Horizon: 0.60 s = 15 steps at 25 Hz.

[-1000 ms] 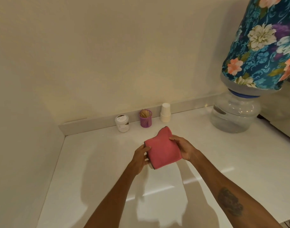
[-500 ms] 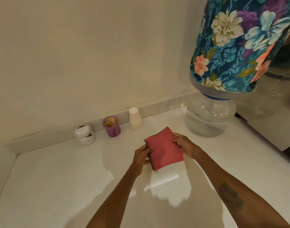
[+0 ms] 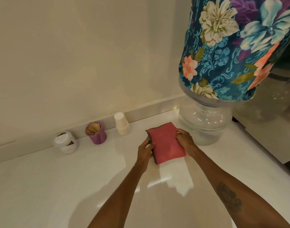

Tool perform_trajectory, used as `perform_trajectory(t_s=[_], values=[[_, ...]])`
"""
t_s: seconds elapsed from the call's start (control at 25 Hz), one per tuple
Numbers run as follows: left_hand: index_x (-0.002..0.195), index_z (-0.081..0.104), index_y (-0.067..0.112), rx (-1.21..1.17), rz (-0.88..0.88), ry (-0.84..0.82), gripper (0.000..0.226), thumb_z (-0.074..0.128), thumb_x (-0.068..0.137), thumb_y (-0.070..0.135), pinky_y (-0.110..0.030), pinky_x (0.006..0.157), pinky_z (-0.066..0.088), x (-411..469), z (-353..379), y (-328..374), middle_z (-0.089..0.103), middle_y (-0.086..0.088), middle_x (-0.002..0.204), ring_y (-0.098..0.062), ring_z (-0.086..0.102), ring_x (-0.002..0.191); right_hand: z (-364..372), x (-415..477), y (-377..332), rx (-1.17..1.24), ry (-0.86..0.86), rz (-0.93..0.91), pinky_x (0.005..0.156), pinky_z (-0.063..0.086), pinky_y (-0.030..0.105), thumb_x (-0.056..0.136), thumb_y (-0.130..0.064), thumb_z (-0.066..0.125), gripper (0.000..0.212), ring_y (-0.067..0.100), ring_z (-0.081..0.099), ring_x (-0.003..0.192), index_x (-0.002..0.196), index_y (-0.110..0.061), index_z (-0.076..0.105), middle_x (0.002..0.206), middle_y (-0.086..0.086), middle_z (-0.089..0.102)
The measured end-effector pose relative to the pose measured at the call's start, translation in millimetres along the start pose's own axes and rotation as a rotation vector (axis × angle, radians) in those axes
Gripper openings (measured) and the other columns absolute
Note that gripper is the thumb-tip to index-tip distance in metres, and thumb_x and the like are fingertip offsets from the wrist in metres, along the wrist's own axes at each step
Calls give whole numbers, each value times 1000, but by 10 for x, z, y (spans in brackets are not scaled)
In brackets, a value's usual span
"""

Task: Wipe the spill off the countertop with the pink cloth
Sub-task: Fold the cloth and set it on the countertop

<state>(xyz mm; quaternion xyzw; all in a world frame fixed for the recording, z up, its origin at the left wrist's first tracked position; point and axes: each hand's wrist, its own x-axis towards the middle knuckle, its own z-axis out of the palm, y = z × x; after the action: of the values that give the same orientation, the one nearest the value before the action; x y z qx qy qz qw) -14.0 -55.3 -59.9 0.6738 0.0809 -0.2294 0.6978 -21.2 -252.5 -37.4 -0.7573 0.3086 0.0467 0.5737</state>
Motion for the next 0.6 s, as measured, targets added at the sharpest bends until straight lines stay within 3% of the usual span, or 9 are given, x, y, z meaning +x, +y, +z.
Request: perform_trajectory(t_s=[0.08,0.16,0.24,0.4,0.6], values=[[155,27,12,129,-62,31,72,63,93,11,-49,108,46,37,55,-15,48,-11,150,-34,53,131,49,19,32,-203,73,-18,99,51,42,95,-12,43,51,34,59,120,144,-21,53,134,9,63],[155,25,9,363,-31,69,73,61,92,12,-48,116,37,29,85,-84,40,-11,155,-32,42,139,169,-6,92,-390,115,-69,100,49,47,96,-15,43,50,37,53,124,146,-17,48,133,12,61],[153,32,11,506,34,79,69,60,90,10,-46,116,36,-7,109,-121,42,-13,152,-31,40,140,274,-56,135,-486,155,-112,100,47,48,98,-16,44,50,37,49,127,147,-14,45,138,13,56],[147,44,14,576,91,26,63,58,86,7,-41,108,42,-39,105,-138,51,-13,142,-31,47,133,334,-122,180,-590,146,-121,97,46,45,99,-16,46,40,36,49,125,138,-9,51,139,13,54],[148,42,14,725,123,-32,57,58,94,18,-38,112,39,-202,-22,-82,47,-12,148,-28,47,133,378,-291,165,-672,164,-140,98,46,45,99,-17,44,34,34,51,122,130,-8,53,136,14,56]])
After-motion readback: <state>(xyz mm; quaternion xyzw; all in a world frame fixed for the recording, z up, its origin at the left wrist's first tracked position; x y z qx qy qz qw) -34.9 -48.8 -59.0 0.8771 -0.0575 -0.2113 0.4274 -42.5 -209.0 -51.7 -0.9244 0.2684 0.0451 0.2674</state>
